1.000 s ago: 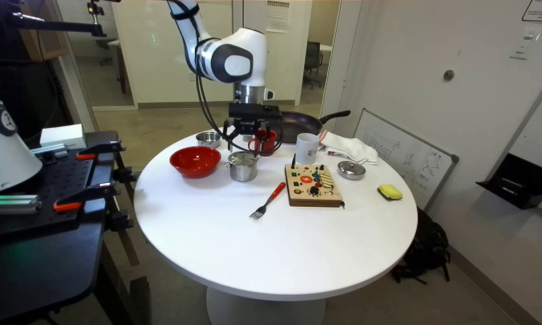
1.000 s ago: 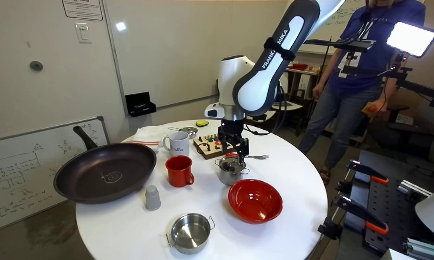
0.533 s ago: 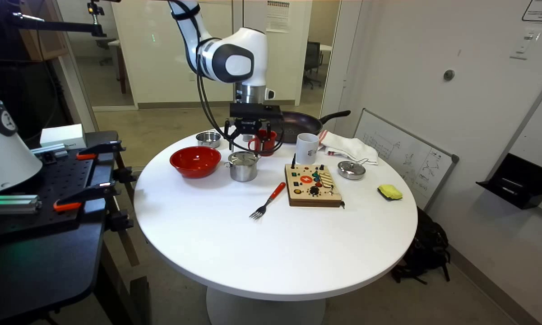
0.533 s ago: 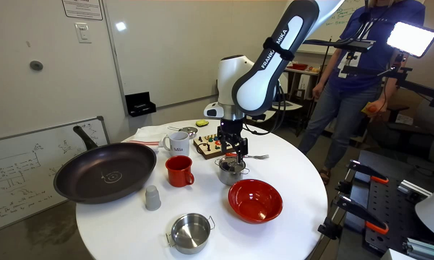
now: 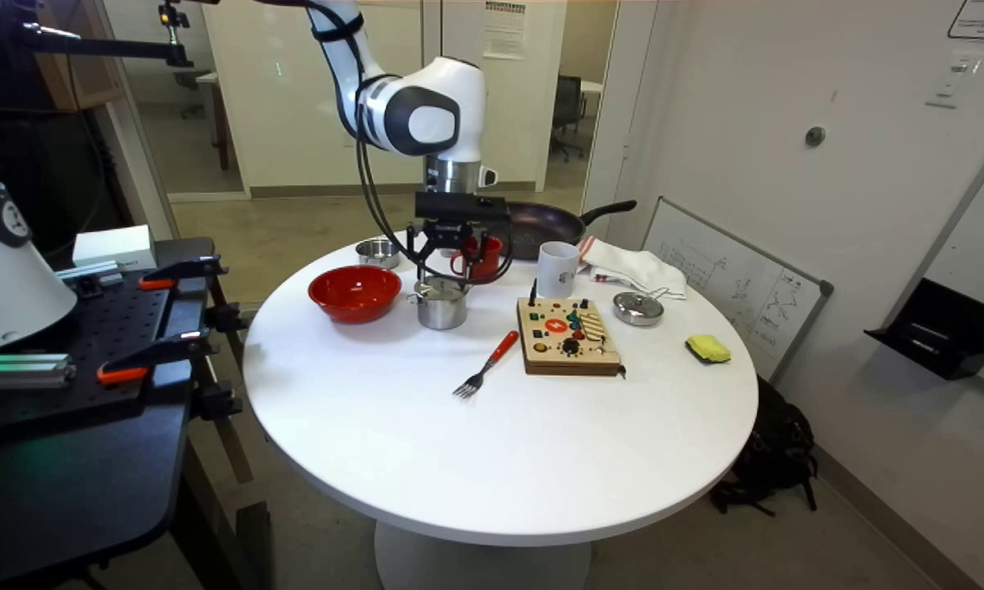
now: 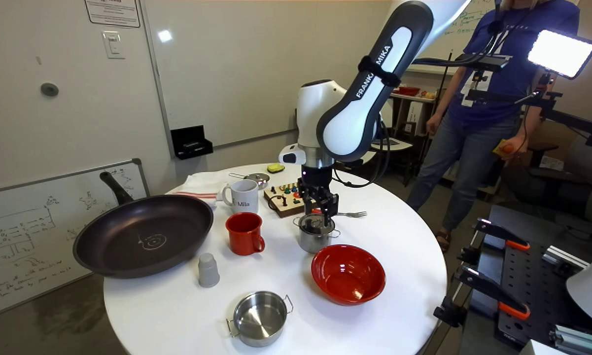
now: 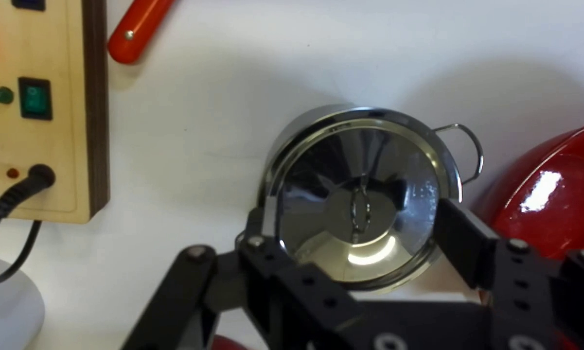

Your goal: Pick up the lid from the pot and put it on the table, then pick up the folk and put it in the in the pot

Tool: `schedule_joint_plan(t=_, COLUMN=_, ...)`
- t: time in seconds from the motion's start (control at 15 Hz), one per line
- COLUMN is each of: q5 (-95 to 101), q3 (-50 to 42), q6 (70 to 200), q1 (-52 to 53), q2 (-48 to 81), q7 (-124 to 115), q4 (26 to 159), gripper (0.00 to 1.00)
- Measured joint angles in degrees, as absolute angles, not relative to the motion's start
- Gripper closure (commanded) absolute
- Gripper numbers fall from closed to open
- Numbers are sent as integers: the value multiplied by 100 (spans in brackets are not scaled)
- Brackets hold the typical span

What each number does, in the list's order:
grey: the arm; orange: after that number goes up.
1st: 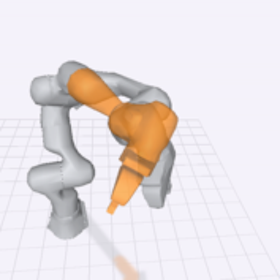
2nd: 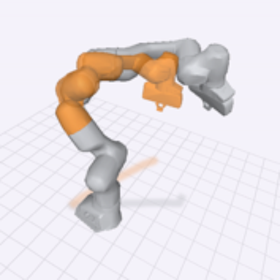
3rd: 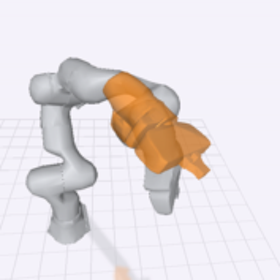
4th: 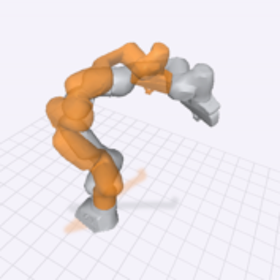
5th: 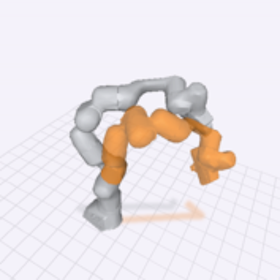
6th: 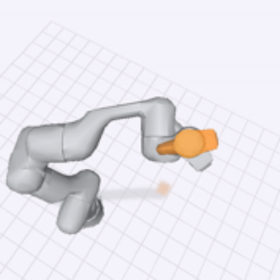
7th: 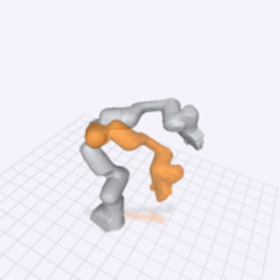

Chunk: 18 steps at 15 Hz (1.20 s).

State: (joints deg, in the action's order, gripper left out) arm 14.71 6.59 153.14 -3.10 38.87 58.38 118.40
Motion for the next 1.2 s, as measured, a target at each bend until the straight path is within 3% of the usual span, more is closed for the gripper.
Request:
schedule_joint_plan(t=0.33, q5=1471, q3=659, q6=15308, q1=-310, q2=3920, q7=5838, q4=11820, gripper=88)
schedule_joint_plan(t=0.47, q5=1471, q3=659, q6=15306, q1=-309, q2=3920, q7=5838, q4=11799, gripper=97)
schedule_joint_plan(t=1.2, q5=1471, q3=652, q6=15154, q1=-287, q2=3924, q7=5838, q4=11724, gripper=93)
